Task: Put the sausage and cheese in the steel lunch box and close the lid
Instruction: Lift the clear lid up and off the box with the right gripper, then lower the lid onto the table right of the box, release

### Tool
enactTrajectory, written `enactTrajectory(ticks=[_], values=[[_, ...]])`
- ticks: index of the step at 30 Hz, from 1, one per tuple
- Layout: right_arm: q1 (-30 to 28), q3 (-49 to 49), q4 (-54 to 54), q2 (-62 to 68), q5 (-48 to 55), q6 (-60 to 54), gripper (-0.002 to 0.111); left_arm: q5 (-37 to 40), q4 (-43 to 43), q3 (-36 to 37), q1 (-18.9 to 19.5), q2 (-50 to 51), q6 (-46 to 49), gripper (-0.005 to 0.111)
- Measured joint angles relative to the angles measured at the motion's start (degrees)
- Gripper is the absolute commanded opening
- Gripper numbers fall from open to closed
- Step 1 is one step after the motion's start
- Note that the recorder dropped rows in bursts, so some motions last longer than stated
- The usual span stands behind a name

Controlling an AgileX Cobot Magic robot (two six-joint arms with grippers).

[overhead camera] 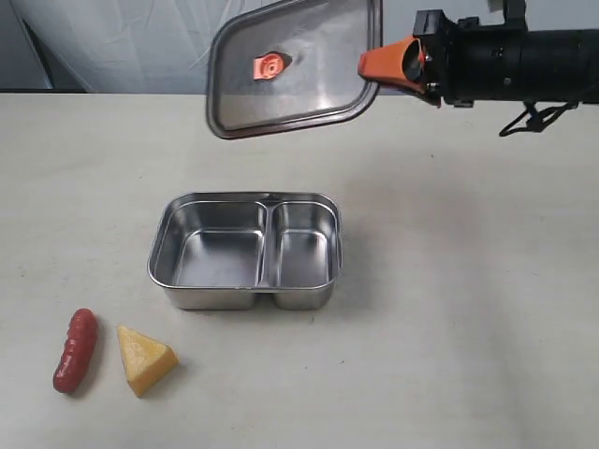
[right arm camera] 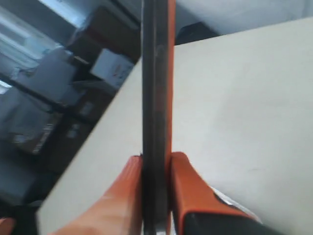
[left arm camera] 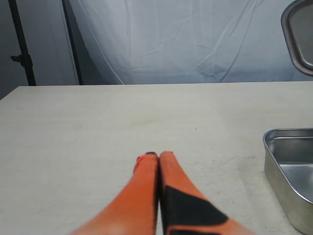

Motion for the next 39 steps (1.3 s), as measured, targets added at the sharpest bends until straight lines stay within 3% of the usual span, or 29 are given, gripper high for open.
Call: enactTrajectory(ticks=[7,12,17,25,39], values=[[0.0,-1.01,-19.65,-7.77,-20.17,1.77,-0.001,0.0,0.0,0.0,0.0,0.0,0.0,0.0],[0.0,-1.01,-36.74,-12.31,-27.26,8.12,-0.001,0.0,0.0,0.0,0.0,0.0,0.0,0.0],[0.0,-1.01,-57.27,-15.39,-27.25,14.35,-0.001,0.0,0.0,0.0,0.0,0.0,0.0,0.0],[0.0,-1.01,-85.93,-16.91,-17.83,28.52,-0.001,0.0,0.0,0.0,0.0,0.0,0.0,0.0],[0.0,-1.01,-89.53,-17.62,-11.91,32.68,-0.001,0.0,0.0,0.0,0.0,0.0,0.0,0.0]])
